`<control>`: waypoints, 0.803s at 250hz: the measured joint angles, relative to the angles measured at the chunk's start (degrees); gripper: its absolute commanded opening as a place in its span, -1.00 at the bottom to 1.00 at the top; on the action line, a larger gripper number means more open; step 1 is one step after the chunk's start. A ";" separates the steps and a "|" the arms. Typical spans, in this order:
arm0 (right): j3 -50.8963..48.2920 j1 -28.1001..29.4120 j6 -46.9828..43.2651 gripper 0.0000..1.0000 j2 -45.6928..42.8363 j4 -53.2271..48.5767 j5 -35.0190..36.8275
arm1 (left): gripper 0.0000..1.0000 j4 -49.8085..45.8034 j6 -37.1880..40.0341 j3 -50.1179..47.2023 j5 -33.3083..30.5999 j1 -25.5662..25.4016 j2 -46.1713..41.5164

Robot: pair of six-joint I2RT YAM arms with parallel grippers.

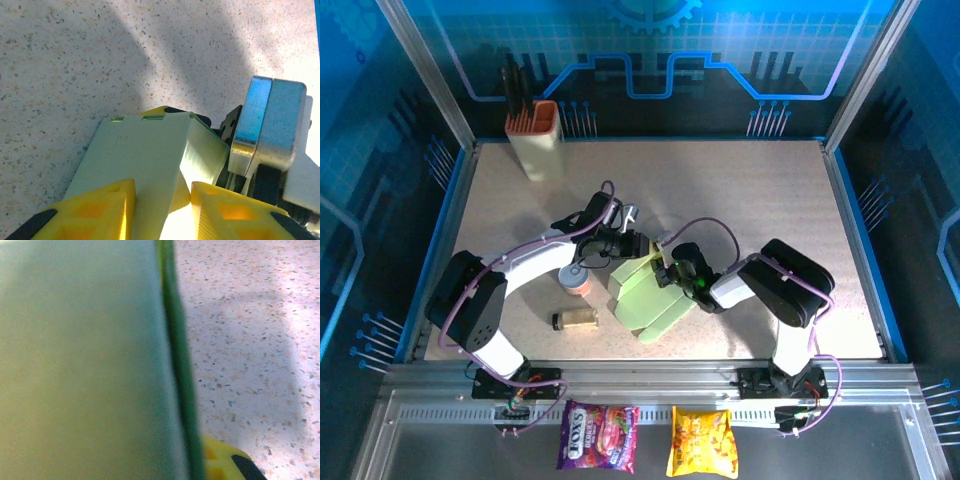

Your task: Fold the paper box

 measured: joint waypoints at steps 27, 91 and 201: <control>0.13 0.33 0.39 -0.98 0.24 0.11 1.14 | -0.24 1.42 -0.35 -0.76 0.00 0.04 0.00; 1.01 -0.87 0.15 -0.32 -0.48 -3.41 -5.09 | -0.07 0.92 -1.36 -1.51 -0.66 0.35 -0.44; -6.36 -1.53 -1.40 0.12 -18.36 -10.78 -8.96 | 0.33 -6.49 2.19 2.32 -2.60 -0.50 -1.07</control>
